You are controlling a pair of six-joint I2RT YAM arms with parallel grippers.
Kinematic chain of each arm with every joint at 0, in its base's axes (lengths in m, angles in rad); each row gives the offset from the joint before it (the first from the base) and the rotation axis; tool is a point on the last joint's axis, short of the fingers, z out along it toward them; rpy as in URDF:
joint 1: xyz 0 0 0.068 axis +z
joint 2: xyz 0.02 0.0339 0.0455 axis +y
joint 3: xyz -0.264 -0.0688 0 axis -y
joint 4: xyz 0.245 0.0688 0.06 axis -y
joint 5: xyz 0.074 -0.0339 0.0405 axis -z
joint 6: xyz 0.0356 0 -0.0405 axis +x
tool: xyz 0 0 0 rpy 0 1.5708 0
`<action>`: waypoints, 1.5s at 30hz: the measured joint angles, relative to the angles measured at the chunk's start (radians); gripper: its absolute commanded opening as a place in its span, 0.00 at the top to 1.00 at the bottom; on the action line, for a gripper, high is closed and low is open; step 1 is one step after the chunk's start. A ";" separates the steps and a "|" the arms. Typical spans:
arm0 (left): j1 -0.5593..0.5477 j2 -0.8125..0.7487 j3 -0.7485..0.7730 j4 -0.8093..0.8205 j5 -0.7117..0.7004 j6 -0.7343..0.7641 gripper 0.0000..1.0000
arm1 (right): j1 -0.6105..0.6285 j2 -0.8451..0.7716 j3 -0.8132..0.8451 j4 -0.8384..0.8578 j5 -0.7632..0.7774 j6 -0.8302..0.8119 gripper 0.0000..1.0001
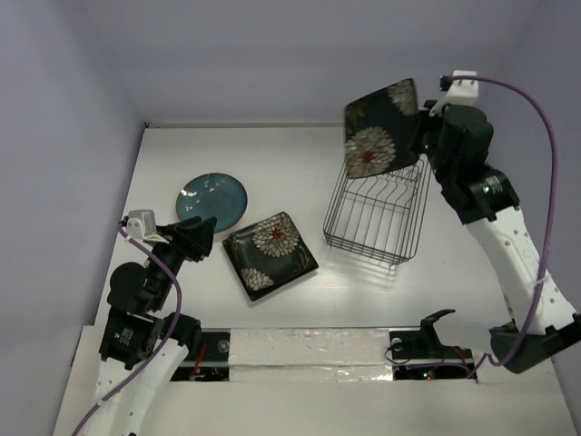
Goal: Unload the plates from the dish rack
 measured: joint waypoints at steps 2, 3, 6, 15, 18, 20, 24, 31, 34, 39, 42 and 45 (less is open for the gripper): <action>0.000 0.000 0.000 0.000 -0.005 0.000 0.56 | 0.068 -0.048 -0.078 0.056 -0.088 0.049 1.00; 0.000 0.000 0.000 0.000 -0.007 0.000 0.56 | 0.106 -0.058 -0.117 0.087 -0.130 0.075 1.00; 0.000 0.000 0.000 0.000 -0.018 0.000 0.56 | 0.213 -0.044 -0.257 0.200 -0.252 0.159 1.00; 0.001 0.000 0.000 0.000 -0.058 0.000 0.56 | 0.414 0.140 -0.459 0.352 -0.434 0.320 1.00; 0.001 0.000 0.000 0.000 -0.058 0.000 0.56 | 0.439 0.187 -0.489 0.418 -0.435 0.369 1.00; 0.001 0.000 0.000 0.000 -0.058 0.000 0.56 | 0.443 0.216 -0.509 0.471 -0.434 0.407 1.00; 0.001 0.000 0.000 0.000 -0.058 0.000 0.56 | 0.446 0.267 -0.542 0.567 -0.424 0.473 1.00; 0.001 0.000 0.000 0.000 -0.057 0.000 0.56 | 0.461 0.338 -0.583 0.633 -0.385 0.542 1.00; 0.001 0.000 0.000 0.000 -0.057 0.000 0.56 | 0.475 0.351 -0.606 0.645 -0.370 0.557 1.00; 0.001 0.000 0.000 0.000 -0.057 0.000 0.56 | 0.497 0.375 -0.640 0.656 -0.345 0.585 0.88; 0.001 0.000 0.000 0.000 -0.057 0.000 0.56 | 0.504 0.380 -0.655 0.670 -0.336 0.608 0.75; 0.001 0.000 0.000 0.000 -0.057 0.000 0.56 | 0.513 0.380 -0.655 0.677 -0.314 0.621 0.67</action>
